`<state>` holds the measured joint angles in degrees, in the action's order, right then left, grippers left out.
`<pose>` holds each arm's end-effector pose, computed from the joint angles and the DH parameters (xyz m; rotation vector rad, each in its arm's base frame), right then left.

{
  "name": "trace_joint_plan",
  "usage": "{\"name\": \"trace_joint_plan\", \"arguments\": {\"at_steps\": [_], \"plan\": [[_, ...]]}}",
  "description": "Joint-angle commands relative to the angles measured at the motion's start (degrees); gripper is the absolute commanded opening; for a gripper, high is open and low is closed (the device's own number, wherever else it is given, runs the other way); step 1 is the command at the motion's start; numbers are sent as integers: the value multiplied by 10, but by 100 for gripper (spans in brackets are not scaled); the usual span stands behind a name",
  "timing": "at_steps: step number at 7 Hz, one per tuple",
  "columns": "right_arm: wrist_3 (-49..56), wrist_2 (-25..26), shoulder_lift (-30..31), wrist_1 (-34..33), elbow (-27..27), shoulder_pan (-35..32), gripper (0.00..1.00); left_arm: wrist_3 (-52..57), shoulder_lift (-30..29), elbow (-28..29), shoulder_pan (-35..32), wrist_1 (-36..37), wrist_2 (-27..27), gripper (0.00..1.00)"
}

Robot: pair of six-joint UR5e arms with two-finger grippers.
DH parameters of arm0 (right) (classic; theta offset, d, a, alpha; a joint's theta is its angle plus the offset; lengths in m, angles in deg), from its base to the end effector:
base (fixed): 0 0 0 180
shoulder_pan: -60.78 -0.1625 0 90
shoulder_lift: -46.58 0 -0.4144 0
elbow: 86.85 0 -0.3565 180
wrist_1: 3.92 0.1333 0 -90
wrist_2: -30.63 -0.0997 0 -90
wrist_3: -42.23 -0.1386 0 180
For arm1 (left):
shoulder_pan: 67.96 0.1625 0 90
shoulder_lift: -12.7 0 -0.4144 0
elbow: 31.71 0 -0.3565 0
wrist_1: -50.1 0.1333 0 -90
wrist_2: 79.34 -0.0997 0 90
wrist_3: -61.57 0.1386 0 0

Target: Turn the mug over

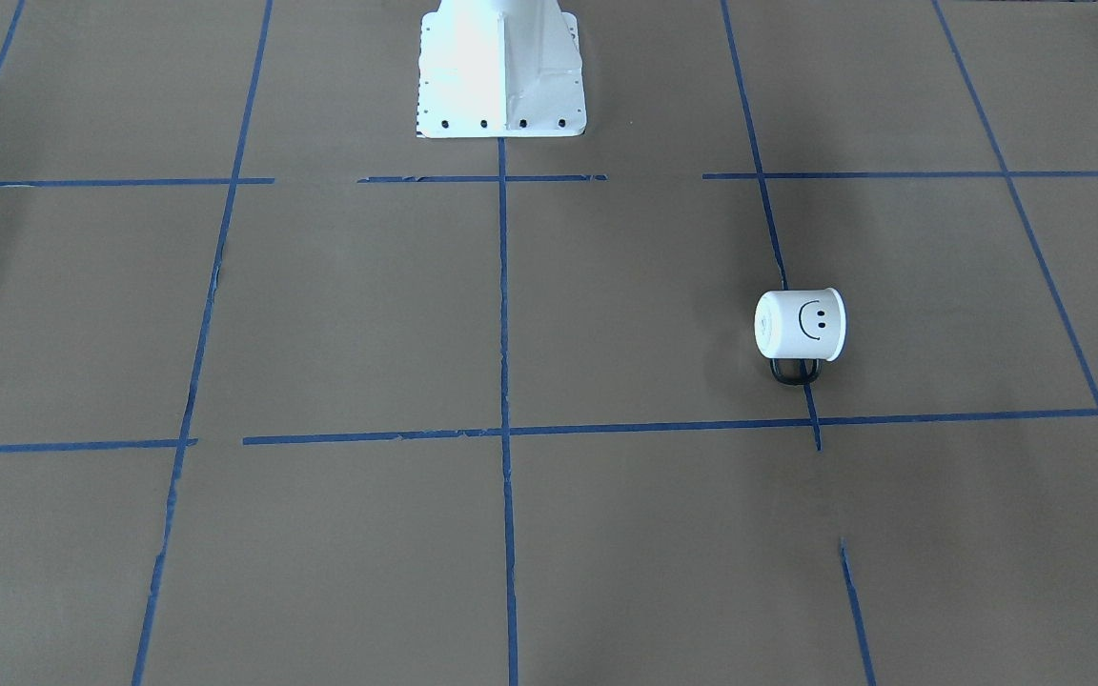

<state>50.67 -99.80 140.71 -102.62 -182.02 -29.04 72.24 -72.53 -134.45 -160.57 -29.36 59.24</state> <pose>0.0421 -0.4115 0.6872 -0.0770 -0.7122 -0.0968 -0.0482 -0.4123 0.6221 0.0562 0.8474 0.1131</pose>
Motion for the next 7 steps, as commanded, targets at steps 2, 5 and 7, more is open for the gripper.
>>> {"name": "trace_joint_plan", "arguments": {"at_steps": [2,5,7], "plan": [[0,0,0,0,1,0,100,1,6,-6,-1,-4,5,100],[0,0,0,0,0,0,100,-14,-1,-10,3,-40,32,100],[0,0,0,0,1,0,100,-135,-1,38,22,-183,67,100]]}}
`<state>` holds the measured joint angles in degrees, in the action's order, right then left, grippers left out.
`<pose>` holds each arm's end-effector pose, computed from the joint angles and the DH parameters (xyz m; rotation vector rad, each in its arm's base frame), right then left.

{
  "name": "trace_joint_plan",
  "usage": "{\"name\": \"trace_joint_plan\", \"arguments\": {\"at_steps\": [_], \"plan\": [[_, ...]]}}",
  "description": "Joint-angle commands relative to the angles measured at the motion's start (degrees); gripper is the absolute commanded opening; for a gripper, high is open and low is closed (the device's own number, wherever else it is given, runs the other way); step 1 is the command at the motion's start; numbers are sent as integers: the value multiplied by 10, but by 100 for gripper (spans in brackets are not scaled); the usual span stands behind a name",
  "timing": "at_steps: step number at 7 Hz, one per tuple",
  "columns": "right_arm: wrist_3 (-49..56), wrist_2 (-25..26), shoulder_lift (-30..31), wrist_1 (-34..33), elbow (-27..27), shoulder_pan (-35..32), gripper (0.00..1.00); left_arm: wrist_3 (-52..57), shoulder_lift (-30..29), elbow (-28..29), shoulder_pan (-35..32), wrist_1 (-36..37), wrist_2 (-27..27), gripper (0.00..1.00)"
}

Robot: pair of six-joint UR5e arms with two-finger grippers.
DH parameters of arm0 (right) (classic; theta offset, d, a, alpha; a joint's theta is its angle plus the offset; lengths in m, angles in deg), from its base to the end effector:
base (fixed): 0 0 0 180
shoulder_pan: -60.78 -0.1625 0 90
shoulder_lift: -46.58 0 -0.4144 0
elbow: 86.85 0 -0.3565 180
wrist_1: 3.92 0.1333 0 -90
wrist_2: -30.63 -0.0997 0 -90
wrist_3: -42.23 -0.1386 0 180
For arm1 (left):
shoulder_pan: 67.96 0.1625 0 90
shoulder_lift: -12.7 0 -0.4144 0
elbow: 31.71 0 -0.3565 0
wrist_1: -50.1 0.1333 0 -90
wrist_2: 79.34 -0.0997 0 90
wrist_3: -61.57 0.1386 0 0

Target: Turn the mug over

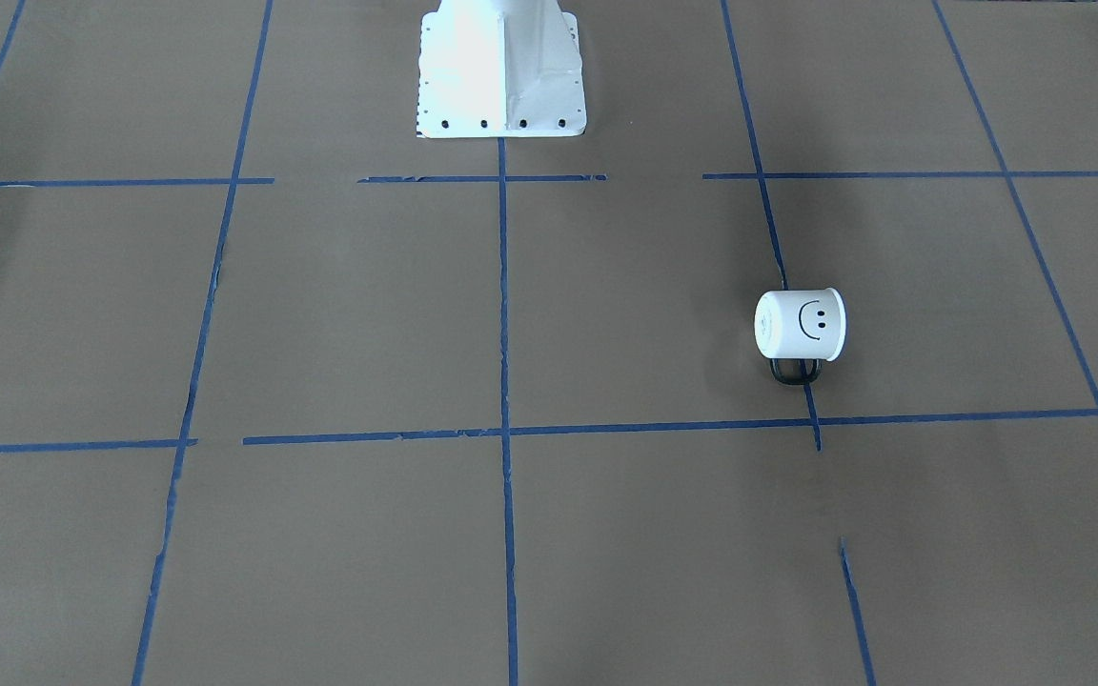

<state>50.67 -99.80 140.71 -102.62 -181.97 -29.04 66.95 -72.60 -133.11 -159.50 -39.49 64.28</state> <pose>0.0421 -0.4114 0.6876 -0.0779 -0.7122 -0.0965 -0.0332 -0.4275 0.6047 0.1580 0.9275 0.1134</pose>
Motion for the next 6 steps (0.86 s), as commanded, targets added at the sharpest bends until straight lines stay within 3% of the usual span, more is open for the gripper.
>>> {"name": "trace_joint_plan", "arguments": {"at_steps": [1,6], "plan": [[0,0,0,0,-1,0,100,-192,0,36,65,-173,11,100],[0,0,0,0,0,0,100,-613,-11,142,187,-607,17,96]]}}
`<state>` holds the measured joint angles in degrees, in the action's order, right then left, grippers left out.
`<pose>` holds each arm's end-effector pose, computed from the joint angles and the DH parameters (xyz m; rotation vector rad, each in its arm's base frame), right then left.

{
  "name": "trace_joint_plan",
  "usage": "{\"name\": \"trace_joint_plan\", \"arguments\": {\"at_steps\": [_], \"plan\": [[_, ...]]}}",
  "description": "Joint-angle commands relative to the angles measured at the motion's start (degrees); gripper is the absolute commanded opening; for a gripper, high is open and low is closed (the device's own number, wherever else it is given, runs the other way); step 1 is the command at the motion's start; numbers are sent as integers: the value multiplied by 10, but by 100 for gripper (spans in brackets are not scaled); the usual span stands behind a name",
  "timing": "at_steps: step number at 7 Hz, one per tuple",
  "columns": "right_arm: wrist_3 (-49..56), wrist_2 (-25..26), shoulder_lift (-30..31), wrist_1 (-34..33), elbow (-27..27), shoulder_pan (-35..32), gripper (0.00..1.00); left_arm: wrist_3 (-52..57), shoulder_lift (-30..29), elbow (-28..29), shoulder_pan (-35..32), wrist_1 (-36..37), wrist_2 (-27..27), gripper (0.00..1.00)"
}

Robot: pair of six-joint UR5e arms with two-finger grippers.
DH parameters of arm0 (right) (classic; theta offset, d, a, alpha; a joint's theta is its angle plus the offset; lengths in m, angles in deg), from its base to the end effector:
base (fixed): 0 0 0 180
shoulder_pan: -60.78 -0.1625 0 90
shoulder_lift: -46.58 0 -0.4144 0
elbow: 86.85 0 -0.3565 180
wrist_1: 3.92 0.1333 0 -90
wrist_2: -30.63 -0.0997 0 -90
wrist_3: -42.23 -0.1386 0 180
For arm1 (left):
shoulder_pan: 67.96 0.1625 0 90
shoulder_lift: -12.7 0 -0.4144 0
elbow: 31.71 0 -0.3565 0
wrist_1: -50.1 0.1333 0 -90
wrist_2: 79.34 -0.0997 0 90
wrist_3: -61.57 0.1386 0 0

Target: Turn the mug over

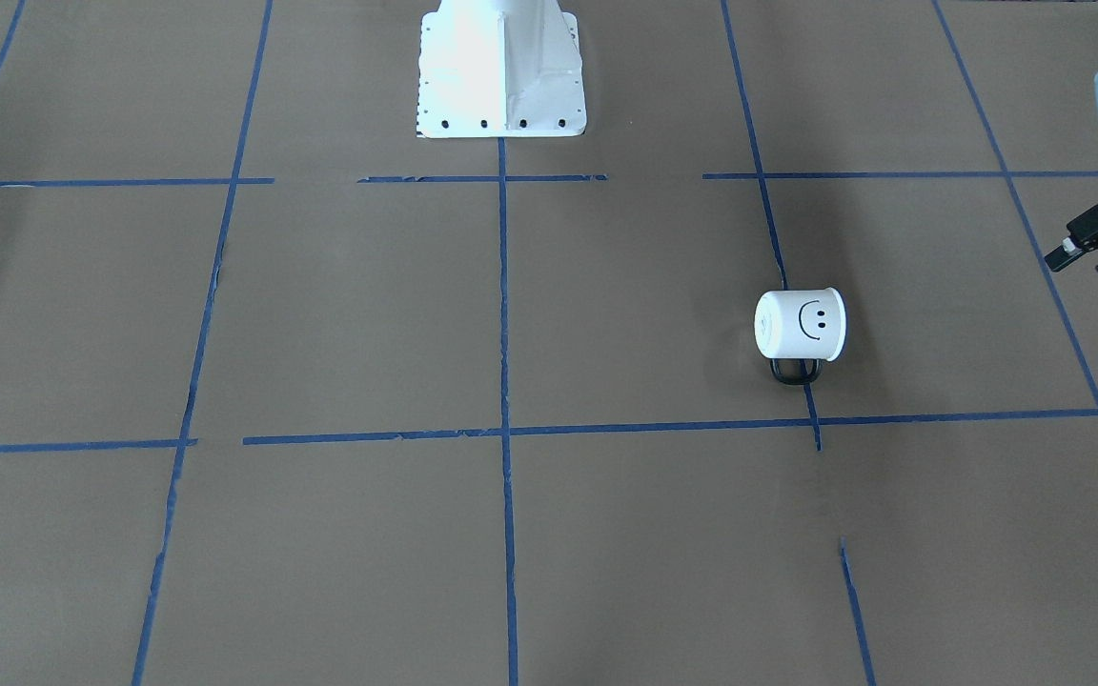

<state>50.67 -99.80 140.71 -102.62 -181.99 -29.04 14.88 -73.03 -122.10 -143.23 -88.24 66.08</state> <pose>0.0421 -0.4114 0.6874 -0.0775 -0.7122 -0.0966 0.0961 -0.4411 0.5862 0.1443 1.1455 -0.1196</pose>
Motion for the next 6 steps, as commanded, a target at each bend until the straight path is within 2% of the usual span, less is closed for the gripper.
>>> {"name": "trace_joint_plan", "arguments": {"at_steps": [1,2,3,5,6], "plan": [[0,0,0,0,0,0,100,-207,-40,55,55,-177,-9,90],[0,0,0,0,0,0,100,-265,-64,69,78,-214,-41,90],[0,0,0,0,0,0,100,-318,-64,70,118,-268,-101,91],[0,0,0,0,0,0,100,-407,-63,114,135,-442,-123,96],[0,0,0,0,0,0,100,-460,-71,117,142,-463,-127,100]]}}
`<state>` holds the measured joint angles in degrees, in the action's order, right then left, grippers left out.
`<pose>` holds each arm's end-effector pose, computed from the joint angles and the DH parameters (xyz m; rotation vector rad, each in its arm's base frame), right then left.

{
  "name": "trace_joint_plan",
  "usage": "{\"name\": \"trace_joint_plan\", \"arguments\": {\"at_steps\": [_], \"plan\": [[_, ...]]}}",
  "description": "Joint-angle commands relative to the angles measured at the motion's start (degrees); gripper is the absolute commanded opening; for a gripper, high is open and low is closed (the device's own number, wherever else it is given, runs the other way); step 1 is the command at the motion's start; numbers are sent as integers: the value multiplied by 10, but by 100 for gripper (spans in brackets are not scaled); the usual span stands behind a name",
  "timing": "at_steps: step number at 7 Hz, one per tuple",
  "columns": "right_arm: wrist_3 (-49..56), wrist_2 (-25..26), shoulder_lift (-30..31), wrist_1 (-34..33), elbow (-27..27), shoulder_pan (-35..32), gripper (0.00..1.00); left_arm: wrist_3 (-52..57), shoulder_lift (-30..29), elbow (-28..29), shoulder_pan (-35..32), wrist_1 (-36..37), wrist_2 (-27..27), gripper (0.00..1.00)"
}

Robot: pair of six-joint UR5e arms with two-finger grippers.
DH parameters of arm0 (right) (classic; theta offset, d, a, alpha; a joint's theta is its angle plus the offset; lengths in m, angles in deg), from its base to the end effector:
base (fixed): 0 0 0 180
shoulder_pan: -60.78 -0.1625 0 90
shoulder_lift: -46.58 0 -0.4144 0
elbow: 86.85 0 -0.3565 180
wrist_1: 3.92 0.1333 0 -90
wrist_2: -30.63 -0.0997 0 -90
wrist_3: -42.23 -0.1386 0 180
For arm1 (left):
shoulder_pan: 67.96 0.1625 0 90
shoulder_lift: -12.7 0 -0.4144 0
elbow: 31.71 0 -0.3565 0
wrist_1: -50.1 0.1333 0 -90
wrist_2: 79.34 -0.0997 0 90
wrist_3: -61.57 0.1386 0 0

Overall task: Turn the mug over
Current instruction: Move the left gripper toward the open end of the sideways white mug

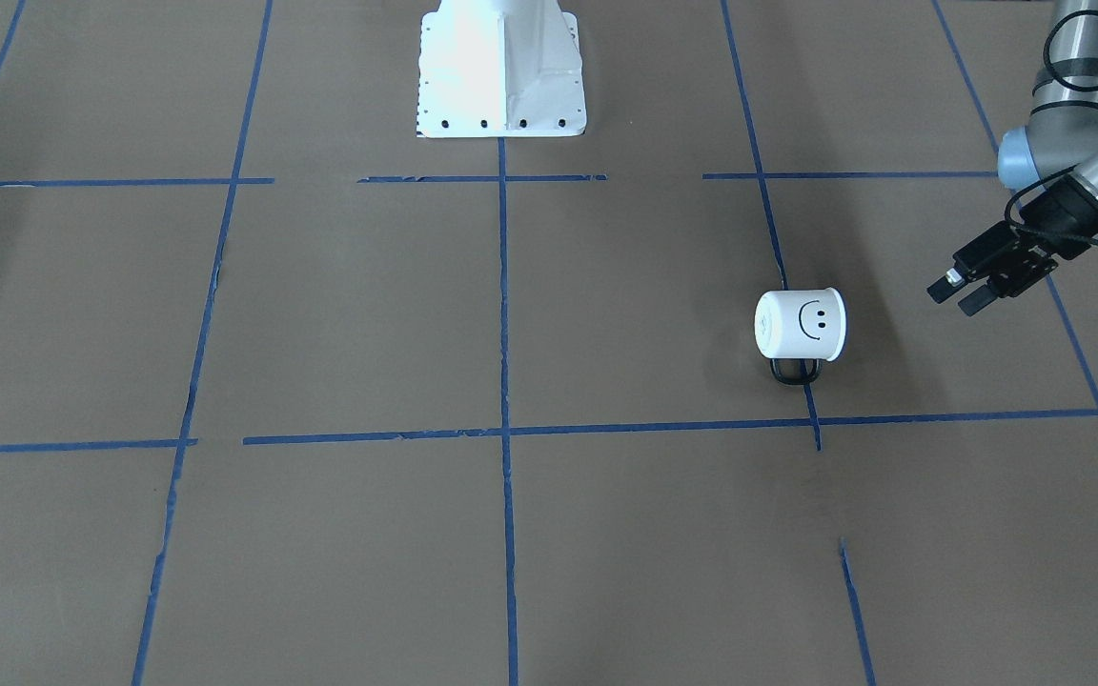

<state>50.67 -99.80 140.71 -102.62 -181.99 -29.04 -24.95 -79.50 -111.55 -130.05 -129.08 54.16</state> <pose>0.0421 -0.4114 0.6874 -0.0775 -0.7122 -0.0966 0.1929 -0.4450 0.5428 0.1999 1.4530 -0.2965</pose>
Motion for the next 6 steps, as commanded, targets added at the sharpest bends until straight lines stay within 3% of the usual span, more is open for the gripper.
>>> {"name": "trace_joint_plan", "arguments": {"at_steps": [1,2,3,4,5,6], "plan": [[0,0,0,0,0,0,100,-115,-10,14,14,-88,-35,100],[0,0,0,0,0,0,100,-194,-11,13,20,-113,-79,100],[0,0,0,0,0,0,100,-252,-11,14,72,-154,-159,100],[0,0,0,0,0,0,100,-249,-11,32,102,-189,-208,99],[0,0,0,0,0,0,100,-170,-13,70,116,-255,-213,99],[0,0,0,0,0,0,100,-79,-14,81,124,-263,-207,99]]}}
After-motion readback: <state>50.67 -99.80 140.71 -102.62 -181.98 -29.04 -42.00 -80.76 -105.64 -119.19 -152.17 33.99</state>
